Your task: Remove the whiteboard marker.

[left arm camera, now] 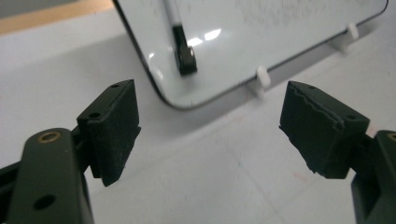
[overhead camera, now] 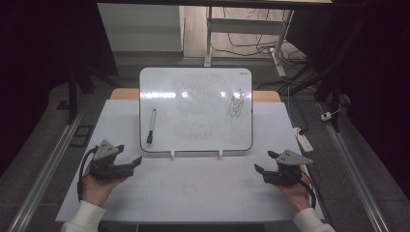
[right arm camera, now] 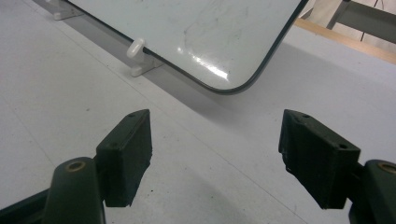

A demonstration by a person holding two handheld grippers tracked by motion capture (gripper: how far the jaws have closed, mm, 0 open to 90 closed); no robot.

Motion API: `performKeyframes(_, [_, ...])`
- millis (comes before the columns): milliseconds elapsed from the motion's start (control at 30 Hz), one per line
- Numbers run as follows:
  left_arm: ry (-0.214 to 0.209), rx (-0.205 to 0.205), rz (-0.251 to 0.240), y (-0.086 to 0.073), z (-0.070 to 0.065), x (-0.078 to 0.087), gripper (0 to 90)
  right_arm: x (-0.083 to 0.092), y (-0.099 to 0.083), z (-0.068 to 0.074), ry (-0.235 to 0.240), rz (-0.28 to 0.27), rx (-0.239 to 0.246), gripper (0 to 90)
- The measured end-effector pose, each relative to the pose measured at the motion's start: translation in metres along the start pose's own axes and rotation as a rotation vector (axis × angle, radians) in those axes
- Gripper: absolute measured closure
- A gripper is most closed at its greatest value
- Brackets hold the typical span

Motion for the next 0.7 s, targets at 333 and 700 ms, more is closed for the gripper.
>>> performKeyframes(333, [0.065,-0.013,-0.008,0.043,0.012,-0.021,22.6,-0.003,-0.002,0.002,0.004,0.016,0.006,25.9])
performKeyframes(700, [0.157,-0.040,-0.002,0.077,0.023,-0.058,29.1,-0.006,-0.005,0.002,-0.005,0.033,0.016,26.0])
Point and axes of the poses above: each handheld gripper's, and its own axes: x roughly backward along the jaws, y roughly out of its top, z roughly to its left, the point moved 8 cm from there along -x, roughly forward along the jaws, and after that the axes turned 7 degrees about -y, right-handed, at the moved point
